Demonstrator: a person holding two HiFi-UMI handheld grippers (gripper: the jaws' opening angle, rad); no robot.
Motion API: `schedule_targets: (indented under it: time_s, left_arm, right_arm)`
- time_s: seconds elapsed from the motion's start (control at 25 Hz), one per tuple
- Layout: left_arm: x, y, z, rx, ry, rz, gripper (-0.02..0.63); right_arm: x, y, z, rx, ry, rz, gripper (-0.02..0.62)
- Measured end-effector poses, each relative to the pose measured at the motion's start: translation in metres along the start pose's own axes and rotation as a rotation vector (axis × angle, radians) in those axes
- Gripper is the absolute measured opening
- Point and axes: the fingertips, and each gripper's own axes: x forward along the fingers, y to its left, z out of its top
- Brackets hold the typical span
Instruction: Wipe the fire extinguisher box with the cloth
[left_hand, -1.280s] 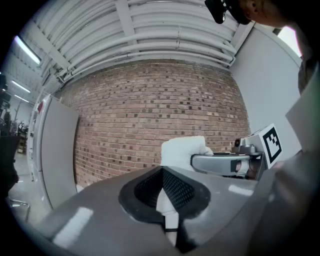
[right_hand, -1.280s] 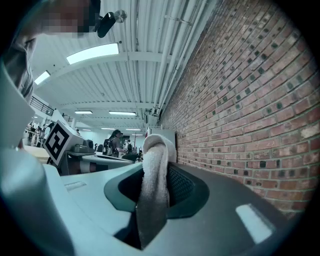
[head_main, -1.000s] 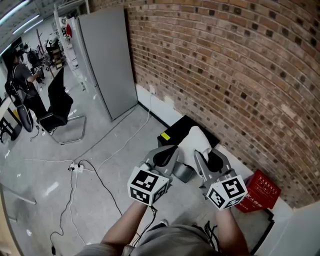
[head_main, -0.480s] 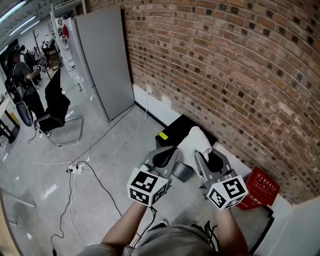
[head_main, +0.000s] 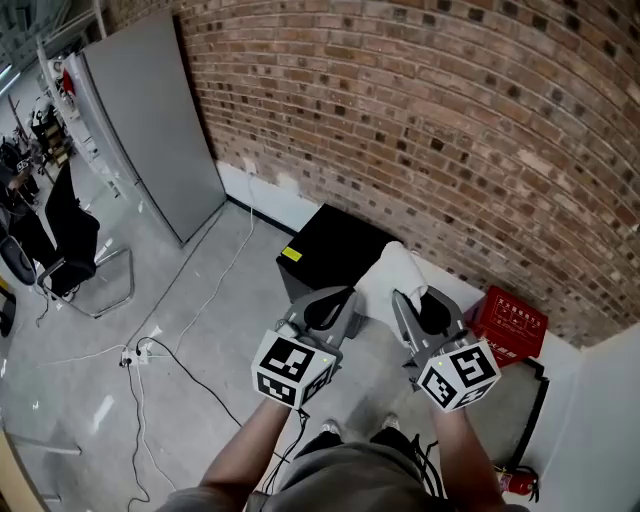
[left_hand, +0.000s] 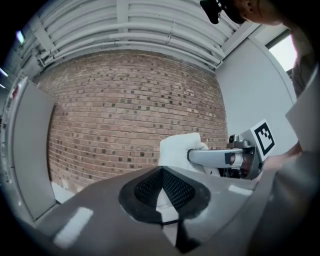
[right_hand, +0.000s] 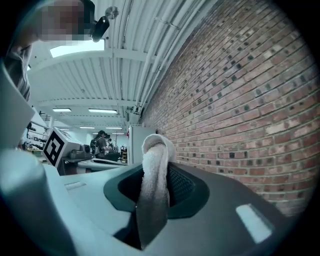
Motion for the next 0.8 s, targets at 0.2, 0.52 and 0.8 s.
schedule_targets:
  time_s: [0.2, 0.52, 0.8]
  left_arm:
    - [0.044, -0.064, -0.012, -0.026, 0.042, -0.197, 0.000]
    - [0.110, -0.172, -0.018, -0.007, 0.095, -0.404, 0.000]
    - [0.161, -0.270, -0.023, 0.011, 0.130, -0.524, 0.000]
  right_arm:
    - [-0.061, -0.045, -0.010, 0.023, 0.029, -0.177, 0.120]
    - [-0.167, -0.122, -0.006, 0.060, 0.027, -0.409, 0.120]
    - [-0.260, -0.195, -0.009, 0.116, 0.005, -0.536, 0.119]
